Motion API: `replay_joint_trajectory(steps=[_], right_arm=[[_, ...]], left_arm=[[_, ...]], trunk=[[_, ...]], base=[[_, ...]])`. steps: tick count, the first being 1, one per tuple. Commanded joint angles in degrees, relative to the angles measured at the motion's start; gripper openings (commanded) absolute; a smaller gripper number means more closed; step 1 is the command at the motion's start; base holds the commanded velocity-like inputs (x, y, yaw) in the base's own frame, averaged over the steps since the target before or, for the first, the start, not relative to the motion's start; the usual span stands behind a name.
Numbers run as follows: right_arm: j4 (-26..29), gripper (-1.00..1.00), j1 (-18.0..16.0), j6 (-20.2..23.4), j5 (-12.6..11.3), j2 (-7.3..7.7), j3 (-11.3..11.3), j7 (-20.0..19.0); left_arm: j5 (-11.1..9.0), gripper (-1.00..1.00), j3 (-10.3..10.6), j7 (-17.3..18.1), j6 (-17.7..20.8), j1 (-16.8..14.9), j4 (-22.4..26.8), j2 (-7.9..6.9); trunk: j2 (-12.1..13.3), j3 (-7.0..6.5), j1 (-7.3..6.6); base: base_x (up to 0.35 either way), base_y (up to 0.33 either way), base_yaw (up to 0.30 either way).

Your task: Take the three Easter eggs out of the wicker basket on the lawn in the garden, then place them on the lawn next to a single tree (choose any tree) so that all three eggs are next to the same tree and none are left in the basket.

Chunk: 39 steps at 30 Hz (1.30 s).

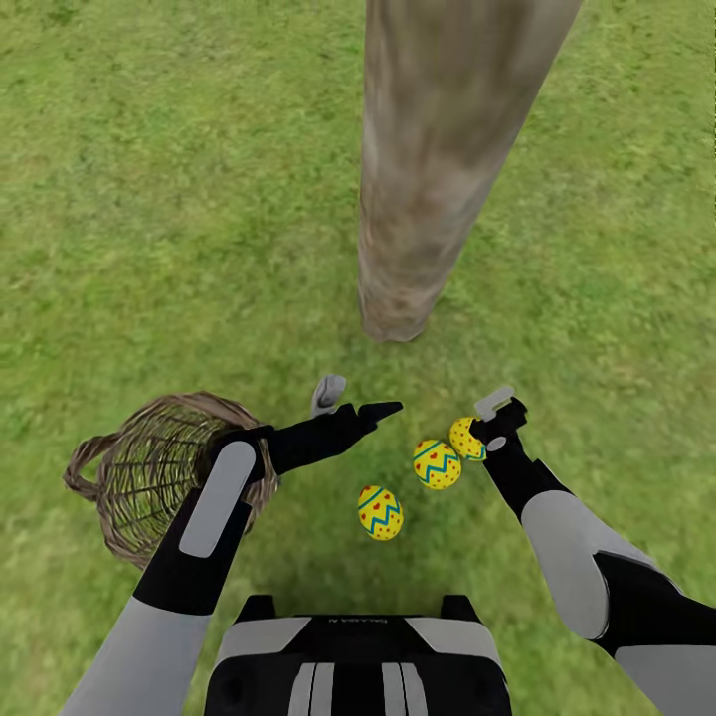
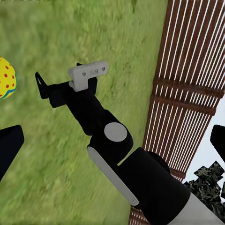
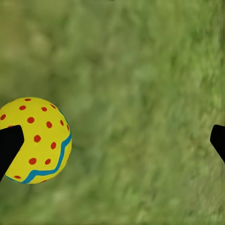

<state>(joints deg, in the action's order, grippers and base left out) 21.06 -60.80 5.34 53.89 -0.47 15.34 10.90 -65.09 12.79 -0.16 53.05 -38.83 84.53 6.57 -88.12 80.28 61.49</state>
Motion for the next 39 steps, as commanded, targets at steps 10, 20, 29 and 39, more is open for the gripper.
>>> replay_joint_trajectory(steps=[10, 20, 29, 39], right_arm=[[0.0, 1.00, 0.0, 0.2, 0.4, -0.03, 0.2, 0.1], [0.0, 1.00, 0.0, 0.4, 0.3, -0.05, 0.2, 0.1], [-0.3, 1.00, 0.1, 0.5, 0.2, -0.06, 0.3, 0.0], [0.0, 1.00, 0.2, 0.4, -0.3, -0.04, 0.6, 0.3]], left_arm=[[0.0, 1.00, 0.0, 0.1, 0.2, 0.0, 0.1, 0.02], [0.0, 1.00, 0.0, 0.0, 0.1, 0.0, 0.0, 0.02], [0.0, 1.00, 0.0, 0.0, 0.2, 0.2, 0.0, -0.20], [0.1, 1.00, 0.1, -0.1, 0.2, 0.5, 0.0, -0.74]], trunk=[[0.0, -0.91, 0.00], [0.0, -1.83, 0.00], [0.0, -2.67, 0.00], [0.0, -3.35, 0.00]], base=[[0.000, 0.000, 0.000], [0.000, 0.000, 0.000], [0.000, 0.000, 0.000], [0.000, 0.000, 0.000]])
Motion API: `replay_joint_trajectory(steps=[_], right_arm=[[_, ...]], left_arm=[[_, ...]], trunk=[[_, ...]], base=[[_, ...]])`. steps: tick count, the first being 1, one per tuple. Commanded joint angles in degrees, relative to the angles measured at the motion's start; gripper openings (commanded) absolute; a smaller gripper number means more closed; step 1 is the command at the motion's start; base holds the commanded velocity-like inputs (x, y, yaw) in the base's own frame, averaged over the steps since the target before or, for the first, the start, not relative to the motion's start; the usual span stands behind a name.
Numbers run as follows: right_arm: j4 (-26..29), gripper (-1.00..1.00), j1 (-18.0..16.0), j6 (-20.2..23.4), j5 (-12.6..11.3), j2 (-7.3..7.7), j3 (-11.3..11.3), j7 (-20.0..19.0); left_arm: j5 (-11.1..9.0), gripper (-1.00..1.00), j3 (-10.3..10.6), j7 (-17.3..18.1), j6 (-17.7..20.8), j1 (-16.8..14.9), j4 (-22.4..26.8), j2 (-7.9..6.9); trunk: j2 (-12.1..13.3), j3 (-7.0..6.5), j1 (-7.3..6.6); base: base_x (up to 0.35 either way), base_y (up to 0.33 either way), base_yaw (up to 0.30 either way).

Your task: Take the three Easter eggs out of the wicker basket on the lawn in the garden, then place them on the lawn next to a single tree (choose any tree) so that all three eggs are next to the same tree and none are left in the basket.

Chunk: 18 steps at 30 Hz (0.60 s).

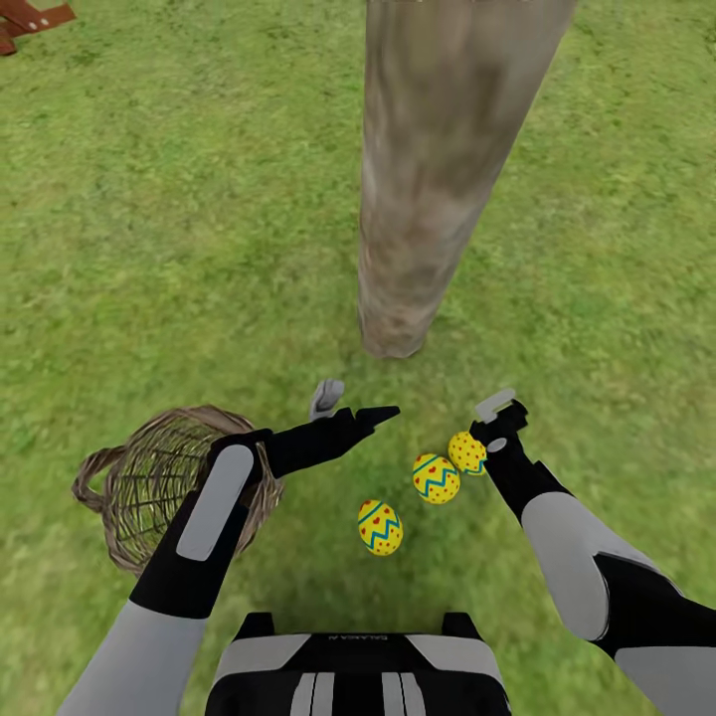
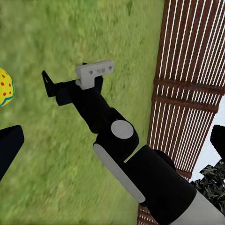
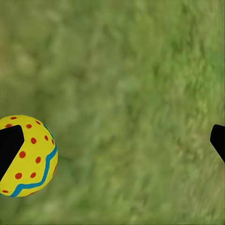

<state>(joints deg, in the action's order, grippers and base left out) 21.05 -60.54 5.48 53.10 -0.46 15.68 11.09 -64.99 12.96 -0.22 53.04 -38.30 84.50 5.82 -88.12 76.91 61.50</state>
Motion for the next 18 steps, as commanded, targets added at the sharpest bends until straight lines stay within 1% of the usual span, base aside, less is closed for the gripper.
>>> replay_joint_trajectory(steps=[1, 4, 14, 18], right_arm=[[0.1, 1.00, 0.0, 0.3, 0.0, -0.02, 0.3, 0.2], [0.2, 1.00, 0.0, 0.3, -1.2, -0.02, 0.3, 0.2], [0.4, 1.00, 0.3, 0.2, -1.5, 0.00, 0.2, 0.1], [0.2, 1.00, 1.3, 0.3, -1.6, 0.02, 0.2, 0.1]], left_arm=[[-0.1, 1.00, 0.0, -0.1, 0.2, 0.0, 0.0, 0.00], [-0.1, 1.00, 0.0, -0.1, 0.1, 0.2, 0.0, 0.06], [0.0, 1.00, 0.1, -0.1, 0.1, 0.4, -0.1, -0.12], [0.3, 1.00, 0.1, -0.2, 0.2, 0.8, -0.1, -0.91]], trunk=[[0.0, 0.01, 0.00], [0.0, 0.01, 0.00], [0.0, -0.69, 0.00], [0.0, -1.06, 0.00]], base=[[0.000, 0.000, 0.000], [0.000, 0.000, 0.000], [0.000, 0.000, 0.000], [0.000, 0.000, 0.000]])
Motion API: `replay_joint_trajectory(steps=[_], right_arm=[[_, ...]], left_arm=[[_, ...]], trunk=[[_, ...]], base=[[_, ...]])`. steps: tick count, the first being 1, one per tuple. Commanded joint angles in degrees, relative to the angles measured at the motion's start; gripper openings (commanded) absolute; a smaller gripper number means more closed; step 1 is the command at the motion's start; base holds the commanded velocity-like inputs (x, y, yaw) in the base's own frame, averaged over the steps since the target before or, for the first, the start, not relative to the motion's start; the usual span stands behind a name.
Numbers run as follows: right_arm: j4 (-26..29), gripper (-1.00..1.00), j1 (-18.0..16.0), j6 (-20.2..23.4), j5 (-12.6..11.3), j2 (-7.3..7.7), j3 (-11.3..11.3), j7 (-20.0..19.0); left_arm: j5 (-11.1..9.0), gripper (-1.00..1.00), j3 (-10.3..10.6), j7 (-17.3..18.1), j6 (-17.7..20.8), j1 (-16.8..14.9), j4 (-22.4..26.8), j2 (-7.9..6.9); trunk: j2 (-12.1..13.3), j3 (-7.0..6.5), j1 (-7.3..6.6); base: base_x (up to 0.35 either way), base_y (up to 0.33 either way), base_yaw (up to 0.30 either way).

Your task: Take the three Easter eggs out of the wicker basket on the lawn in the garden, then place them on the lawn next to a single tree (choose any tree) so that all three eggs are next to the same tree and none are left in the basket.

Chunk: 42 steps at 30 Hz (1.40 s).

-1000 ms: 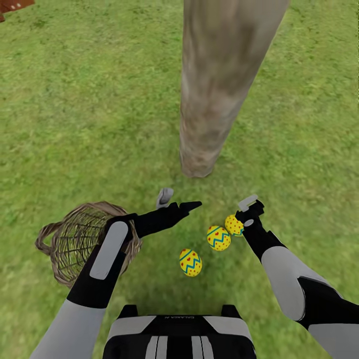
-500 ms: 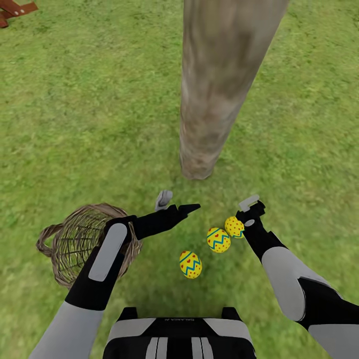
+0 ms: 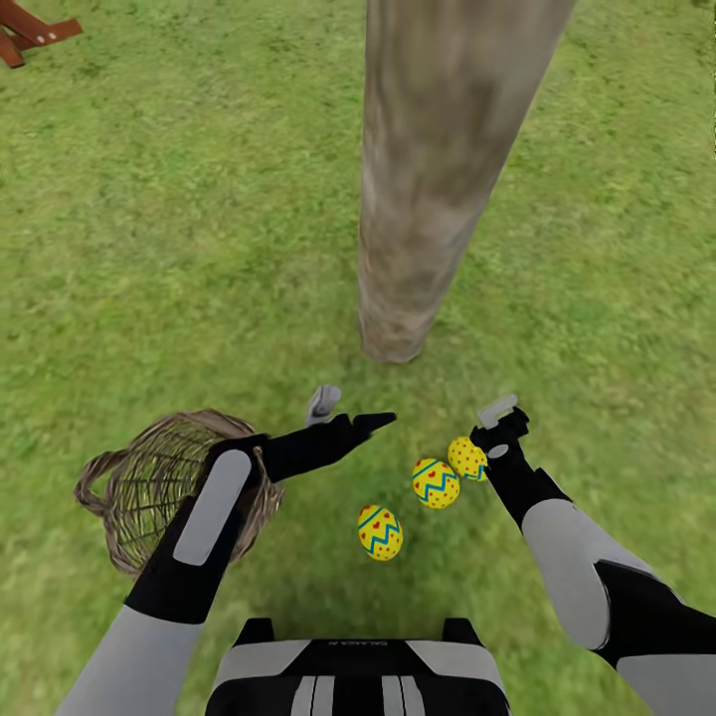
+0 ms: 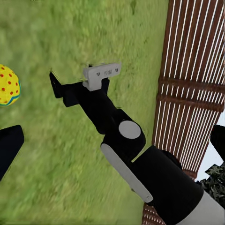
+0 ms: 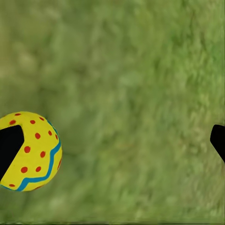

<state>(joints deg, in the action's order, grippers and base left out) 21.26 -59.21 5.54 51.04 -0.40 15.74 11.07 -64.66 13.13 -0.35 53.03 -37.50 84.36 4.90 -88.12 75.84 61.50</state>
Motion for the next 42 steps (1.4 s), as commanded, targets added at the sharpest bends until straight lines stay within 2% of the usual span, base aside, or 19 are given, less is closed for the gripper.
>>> replay_joint_trajectory(steps=[1, 2, 4, 5, 7, 10, 13, 20, 26, 32, 37, 39, 41, 42], right_arm=[[0.0, 1.00, 0.9, 0.3, 0.4, -0.06, 0.2, 0.0], [0.0, 1.00, 1.4, 0.3, 0.4, -0.08, 0.2, -0.1], [0.1, 1.00, 2.5, 0.4, 0.2, -0.12, 0.2, -0.3], [0.1, 1.00, 2.7, 0.4, -0.7, -0.12, 0.2, -0.4], [0.1, 1.00, 2.9, 1.4, -3.6, -0.11, 0.2, -0.4], [0.7, 1.00, 3.0, 5.7, -6.8, -0.05, 0.2, -0.4], [2.2, 1.00, 3.0, 7.4, -7.7, 0.04, 0.2, -0.4], [2.5, 1.00, 3.0, 7.7, -7.9, 0.08, 0.2, -0.4], [2.3, 1.00, 3.1, 7.7, -7.8, -0.03, 0.2, -0.4], [2.3, 1.00, 3.1, 7.7, -7.7, -0.02, 0.2, -0.4], [2.5, 1.00, 3.1, 7.8, -7.7, 0.01, 0.2, -0.3], [2.6, 1.00, 3.1, 7.8, -7.7, -0.02, 0.2, -0.2], [2.6, 1.00, 3.1, 7.8, -7.7, -0.02, 0.2, -0.1], [2.6, 1.00, 3.1, 7.8, -7.7, -0.04, 0.2, -0.1]], left_arm=[[0.1, 1.00, -0.1, -0.2, 0.2, 0.1, 0.0, -0.65], [0.2, 1.00, -0.1, -0.2, 0.3, 0.2, 0.0, -1.01], [0.3, 1.00, -0.1, -0.2, 0.3, 0.4, 0.0, -2.65], [0.3, 1.00, -0.1, -0.2, 0.4, 0.5, 0.0, -3.10], [0.3, 1.00, -0.1, -0.3, 0.5, 0.6, 0.0, -3.44], [0.3, 1.00, -0.1, -0.3, 0.6, 1.9, 0.0, -3.62], [0.3, 1.00, 0.0, -0.4, 0.7, 3.1, 0.0, -3.66], [0.3, 1.00, 0.1, -0.4, 0.9, 3.9, 0.0, -3.67], [0.3, 1.00, 2.2, -0.3, 0.9, 3.9, 0.0, -3.59], [0.3, 1.00, 2.8, -0.4, 0.9, 4.1, 0.0, -3.60], [0.4, 1.00, 2.7, -0.3, 0.8, 7.5, 0.0, -3.81], [0.3, 1.00, 2.6, -0.1, 0.8, 8.0, 0.2, -4.54], [0.2, 1.00, 2.7, 0.9, 0.7, 8.2, 0.6, -6.21], [0.2, 1.00, 2.6, 1.3, 0.7, 8.2, 0.6, -6.35]], trunk=[[0.0, -0.08, 0.00], [0.0, -0.17, 0.00], [0.0, -0.35, 0.00], [0.0, -0.45, 0.00], [0.0, -0.63, 0.00], [0.0, -0.91, 0.00], [0.0, -1.19, 0.00], [0.0, -1.83, 0.00], [0.0, -2.39, 0.00], [0.0, -2.94, 0.00], [0.0, -3.41, 0.00], [0.0, -3.59, 0.00], [0.0, -3.78, 0.00], [0.0, -3.87, 0.00]], base=[[0.000, 0.000, 0.000], [0.000, 0.000, 0.000], [0.000, 0.000, 0.000], [0.000, 0.000, 0.000], [0.000, 0.000, 0.000], [0.000, 0.000, 0.000], [0.000, 0.000, 0.000], [0.000, 0.000, 0.000], [0.000, 0.000, 0.000], [0.000, 0.000, 0.000], [0.000, 0.000, 0.000], [0.000, 0.000, 0.000], [0.000, 0.000, 0.000], [0.000, 0.000, 0.000]])
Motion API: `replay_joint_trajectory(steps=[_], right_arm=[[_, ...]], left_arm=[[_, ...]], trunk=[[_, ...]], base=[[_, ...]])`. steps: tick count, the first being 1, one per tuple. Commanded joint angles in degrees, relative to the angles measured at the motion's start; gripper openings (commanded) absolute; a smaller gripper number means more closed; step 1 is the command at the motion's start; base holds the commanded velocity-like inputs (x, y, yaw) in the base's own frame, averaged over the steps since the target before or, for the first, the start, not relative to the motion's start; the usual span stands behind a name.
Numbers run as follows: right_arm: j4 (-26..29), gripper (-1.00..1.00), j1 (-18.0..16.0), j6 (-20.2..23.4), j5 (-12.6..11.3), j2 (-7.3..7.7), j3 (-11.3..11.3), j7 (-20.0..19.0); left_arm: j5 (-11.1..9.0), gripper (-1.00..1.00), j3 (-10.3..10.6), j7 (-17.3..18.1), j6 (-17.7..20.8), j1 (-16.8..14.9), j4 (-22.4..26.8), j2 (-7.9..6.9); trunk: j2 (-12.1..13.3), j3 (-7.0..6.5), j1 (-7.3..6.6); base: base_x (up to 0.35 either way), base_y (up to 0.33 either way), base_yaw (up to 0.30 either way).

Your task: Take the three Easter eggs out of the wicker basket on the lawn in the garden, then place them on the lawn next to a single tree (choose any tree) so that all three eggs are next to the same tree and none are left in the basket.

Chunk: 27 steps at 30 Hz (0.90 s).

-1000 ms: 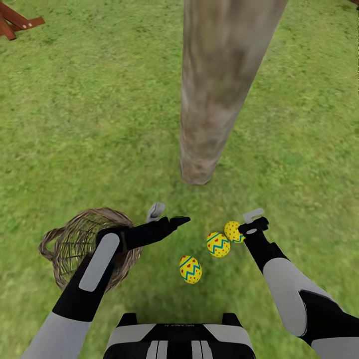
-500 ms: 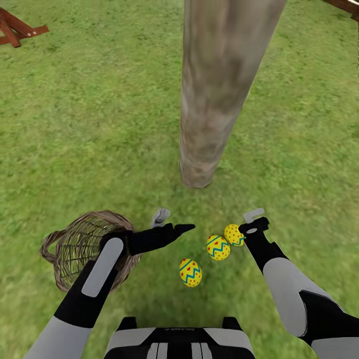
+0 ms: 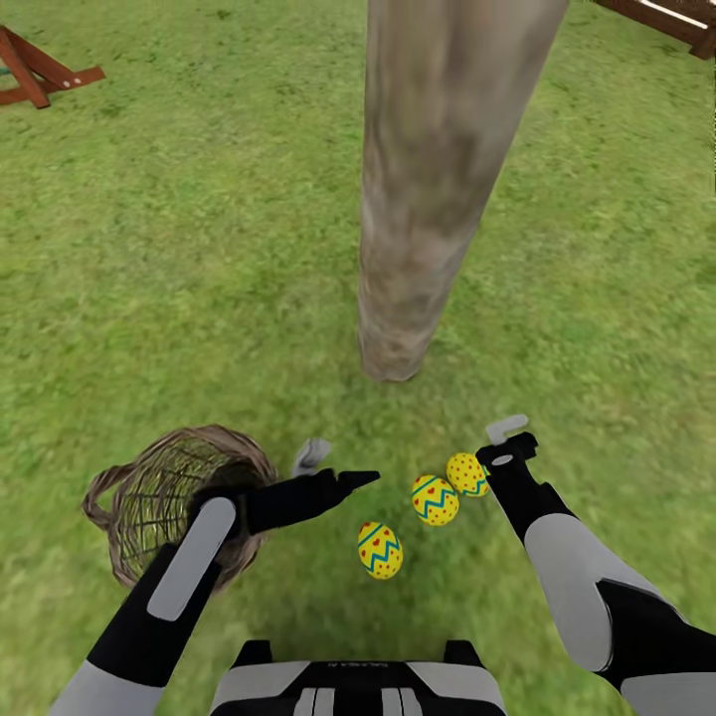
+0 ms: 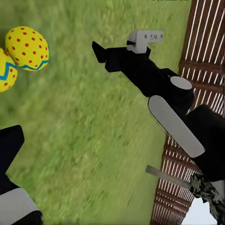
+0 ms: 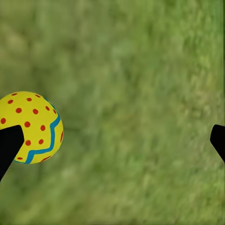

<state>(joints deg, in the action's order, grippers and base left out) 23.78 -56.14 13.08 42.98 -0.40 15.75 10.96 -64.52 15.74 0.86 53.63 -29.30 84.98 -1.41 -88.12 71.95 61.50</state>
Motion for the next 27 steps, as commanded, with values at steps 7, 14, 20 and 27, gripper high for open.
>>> replay_joint_trajectory(steps=[7, 14, 20, 27], right_arm=[[-0.2, 1.00, 0.6, 0.2, 0.4, -0.13, 0.1, 0.2], [-0.3, 1.00, 1.3, 0.2, 0.7, -0.19, 0.1, 0.4], [-0.2, 1.00, 2.1, 0.2, 0.9, -0.21, 0.0, 0.4], [-0.2, 1.00, 2.2, 0.2, 0.9, -0.22, 0.0, 0.4]], left_arm=[[0.2, 1.00, -0.4, 8.8, -0.1, 0.0, 0.1, -0.95], [0.2, 1.00, -0.4, 9.3, -0.2, 0.0, -0.1, -1.62], [0.2, 1.00, -0.4, 9.3, -0.2, 0.0, -0.2, -1.66], [0.3, 1.00, -0.4, 9.2, -0.3, 0.0, -0.3, -1.70]], trunk=[[0.0, -0.63, 0.00], [0.0, -1.28, 0.00], [0.0, -1.83, 0.00], [0.0, -2.48, 0.00]], base=[[0.000, 0.000, 0.000], [0.000, 0.000, 0.000], [0.000, 0.000, 0.000], [0.000, 0.000, 0.000]])
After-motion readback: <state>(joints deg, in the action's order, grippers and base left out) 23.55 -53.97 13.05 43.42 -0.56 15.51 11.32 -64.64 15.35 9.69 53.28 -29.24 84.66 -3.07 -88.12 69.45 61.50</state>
